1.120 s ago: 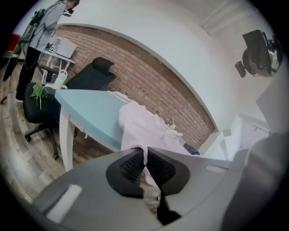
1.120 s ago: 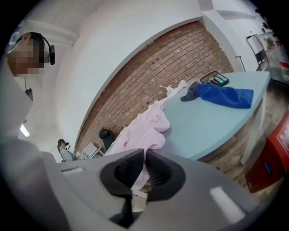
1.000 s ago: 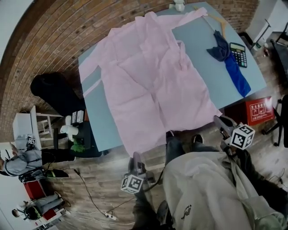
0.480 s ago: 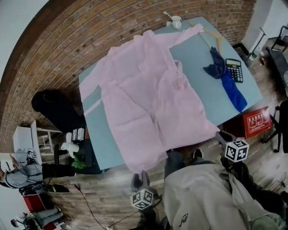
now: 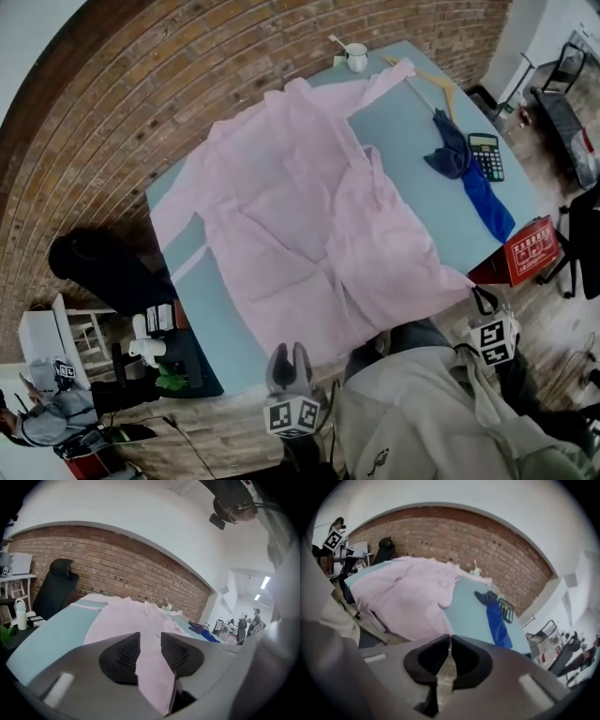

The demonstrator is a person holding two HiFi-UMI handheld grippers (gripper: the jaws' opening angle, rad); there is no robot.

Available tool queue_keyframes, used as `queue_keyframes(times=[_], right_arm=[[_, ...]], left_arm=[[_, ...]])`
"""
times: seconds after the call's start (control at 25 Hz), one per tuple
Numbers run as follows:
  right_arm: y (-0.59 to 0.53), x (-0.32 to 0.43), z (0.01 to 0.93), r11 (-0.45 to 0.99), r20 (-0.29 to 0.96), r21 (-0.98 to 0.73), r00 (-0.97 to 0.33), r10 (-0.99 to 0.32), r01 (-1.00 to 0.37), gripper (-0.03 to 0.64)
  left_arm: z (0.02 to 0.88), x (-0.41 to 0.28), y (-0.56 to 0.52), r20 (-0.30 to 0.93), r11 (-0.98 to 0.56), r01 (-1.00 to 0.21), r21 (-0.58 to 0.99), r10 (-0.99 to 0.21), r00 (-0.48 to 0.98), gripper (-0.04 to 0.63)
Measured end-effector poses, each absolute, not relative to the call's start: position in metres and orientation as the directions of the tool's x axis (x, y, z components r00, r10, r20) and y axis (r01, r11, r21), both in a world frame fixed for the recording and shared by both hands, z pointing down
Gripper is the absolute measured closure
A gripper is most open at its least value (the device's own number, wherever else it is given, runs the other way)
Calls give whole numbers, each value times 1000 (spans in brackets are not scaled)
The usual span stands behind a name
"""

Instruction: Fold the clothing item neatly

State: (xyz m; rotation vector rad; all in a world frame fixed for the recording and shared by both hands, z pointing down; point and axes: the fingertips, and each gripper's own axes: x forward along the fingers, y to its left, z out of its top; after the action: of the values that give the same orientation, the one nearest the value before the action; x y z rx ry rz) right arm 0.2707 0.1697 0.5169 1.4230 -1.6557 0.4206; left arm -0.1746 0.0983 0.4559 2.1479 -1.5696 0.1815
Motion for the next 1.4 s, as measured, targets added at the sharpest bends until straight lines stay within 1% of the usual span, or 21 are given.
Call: queue_keyframes(times=[0.08, 0.12, 0.16, 0.2, 0.24, 0.28, 0.32, 0.44, 0.56, 0.64, 0.8, 0.88, 0.96, 1.0, 1.08, 1.16, 1.2, 1.32, 1.4], right_arm=[[205, 295, 542, 256, 871, 237, 88, -483, -937, 597], [217, 307, 547, 243, 890, 244, 118, -440, -939, 597], [225, 318, 546, 241, 887, 278, 153, -435, -930, 597], [225, 328, 538, 241, 859, 331, 185, -477, -912, 597], [217, 336, 525, 232, 810, 381, 202, -550, -895, 598], [206, 340, 511, 206, 754, 403, 196, -626, -892, 615], [191, 341, 501, 173, 710, 381, 167, -684, -908, 615], [120, 330, 477, 124, 605, 176, 8, -796, -977, 615], [17, 309, 459, 194, 476, 40, -152, -866, -980, 615], [-55, 291, 455, 256, 417, -14, -238, -877, -967, 615], [-169, 257, 461, 373, 388, -94, -379, -840, -923, 615], [-209, 254, 468, 381, 379, -117, -395, -837, -917, 615], [-250, 263, 480, 345, 388, -169, -384, -838, -923, 615], [-270, 269, 489, 320, 401, -214, -381, -833, -923, 604], [-313, 287, 510, 249, 440, -298, -364, -821, -921, 472], [-354, 314, 528, 152, 471, -324, -298, -831, -934, 388], [-371, 330, 533, 106, 478, -311, -251, -842, -945, 363], [-413, 367, 536, 17, 494, -241, -138, -858, -970, 359], [-433, 379, 545, -8, 532, -210, -107, -840, -978, 360]], left_arm=[[472, -163, 93, 416, -238, -917, 321, -834, 362, 448], [478, -157, 92, 432, -234, -914, 331, -824, 368, 448], [482, -150, 90, 443, -231, -912, 339, -816, 371, 448], [485, -143, 88, 450, -229, -910, 345, -811, 374, 448], [487, -134, 84, 452, -227, -909, 350, -808, 377, 448], [489, -125, 79, 453, -225, -908, 354, -808, 377, 448], [490, -115, 73, 452, -223, -907, 357, -808, 377, 448], [491, -85, 56, 445, -212, -904, 370, -814, 373, 448], [485, -55, 26, 415, -223, -899, 376, -827, 379, 453], [478, -38, -3, 392, -225, -901, 370, -842, 371, 454], [470, -9, -66, 337, -209, -909, 361, -879, 336, 465], [466, 4, -96, 323, -216, -913, 346, -886, 332, 465], [465, 14, -126, 316, -230, -916, 329, -887, 336, 463], [465, 18, -140, 315, -232, -916, 327, -887, 337, 464], [466, 21, -166, 319, -224, -917, 331, -888, 332, 463], [468, 23, -183, 324, -219, -917, 334, -887, 330, 465], [471, 24, -188, 329, -220, -916, 335, -884, 332, 464], [485, 29, -196, 362, -211, -910, 356, -867, 342, 463], [497, 29, -196, 389, -193, -905, 380, -854, 345, 463]])
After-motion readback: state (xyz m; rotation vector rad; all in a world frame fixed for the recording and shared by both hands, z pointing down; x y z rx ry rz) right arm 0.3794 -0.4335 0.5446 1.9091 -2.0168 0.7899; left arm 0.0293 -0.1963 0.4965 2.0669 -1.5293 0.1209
